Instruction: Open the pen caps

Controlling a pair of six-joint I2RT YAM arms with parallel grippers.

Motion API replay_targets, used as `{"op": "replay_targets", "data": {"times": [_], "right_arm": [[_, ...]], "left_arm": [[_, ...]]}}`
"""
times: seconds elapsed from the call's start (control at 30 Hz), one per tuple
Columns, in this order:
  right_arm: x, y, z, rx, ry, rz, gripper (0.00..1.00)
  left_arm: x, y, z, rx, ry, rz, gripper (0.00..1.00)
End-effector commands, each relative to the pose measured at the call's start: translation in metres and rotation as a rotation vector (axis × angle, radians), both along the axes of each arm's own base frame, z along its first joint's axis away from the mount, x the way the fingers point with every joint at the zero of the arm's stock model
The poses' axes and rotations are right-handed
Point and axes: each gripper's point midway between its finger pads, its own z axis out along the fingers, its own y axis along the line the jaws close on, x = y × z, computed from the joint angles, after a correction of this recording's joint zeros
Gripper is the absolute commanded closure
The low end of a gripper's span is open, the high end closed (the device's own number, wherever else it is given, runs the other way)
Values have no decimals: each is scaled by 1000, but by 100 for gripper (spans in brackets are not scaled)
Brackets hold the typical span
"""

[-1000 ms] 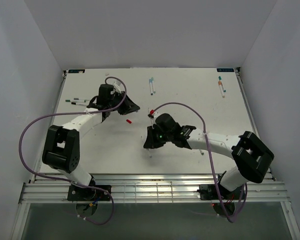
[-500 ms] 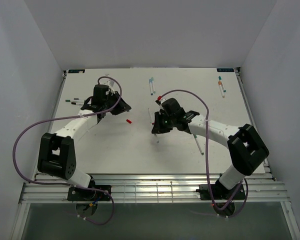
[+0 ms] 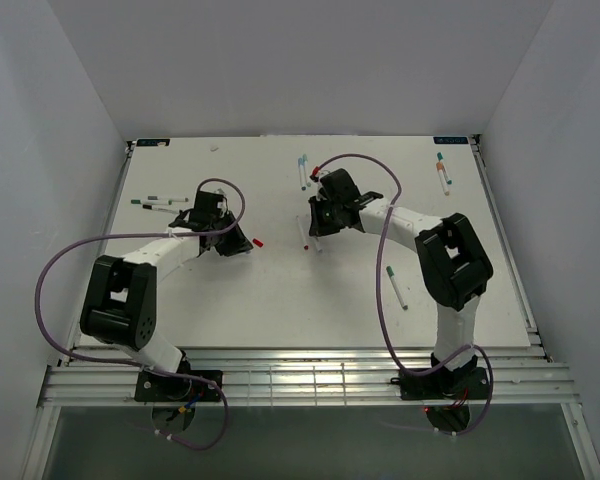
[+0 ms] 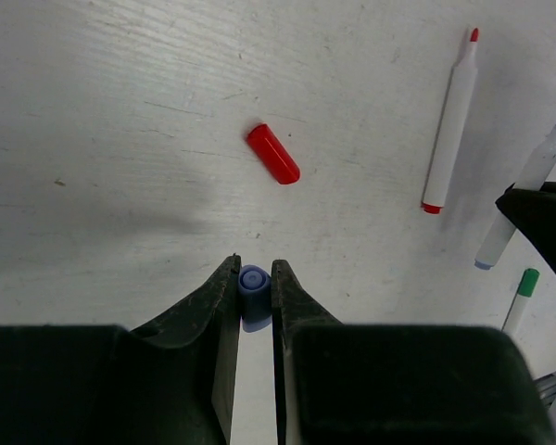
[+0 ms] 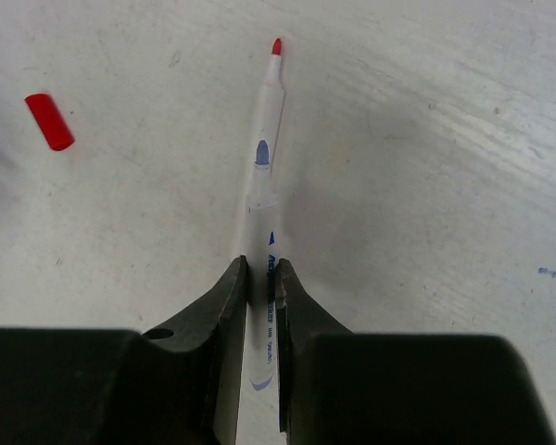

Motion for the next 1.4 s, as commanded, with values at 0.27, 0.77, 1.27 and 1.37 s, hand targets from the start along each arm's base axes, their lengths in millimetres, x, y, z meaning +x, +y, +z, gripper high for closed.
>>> {"op": "replay_targets", "data": {"times": [0.27, 0.77, 1.27, 1.37], "right_arm": [[50, 12, -4, 28, -34, 4, 92], [52, 23, -18, 65, 21, 17, 86], [46, 24, -19, 86, 41, 27, 61], [48, 22, -8, 95, 22, 16, 52]], "left_arm": [[25, 8, -21, 66, 29, 73, 86], [37, 7, -41, 82, 71, 98, 57], [31, 7, -20, 58, 24, 100, 51], [30, 8, -6, 50, -14, 96, 50]]}}
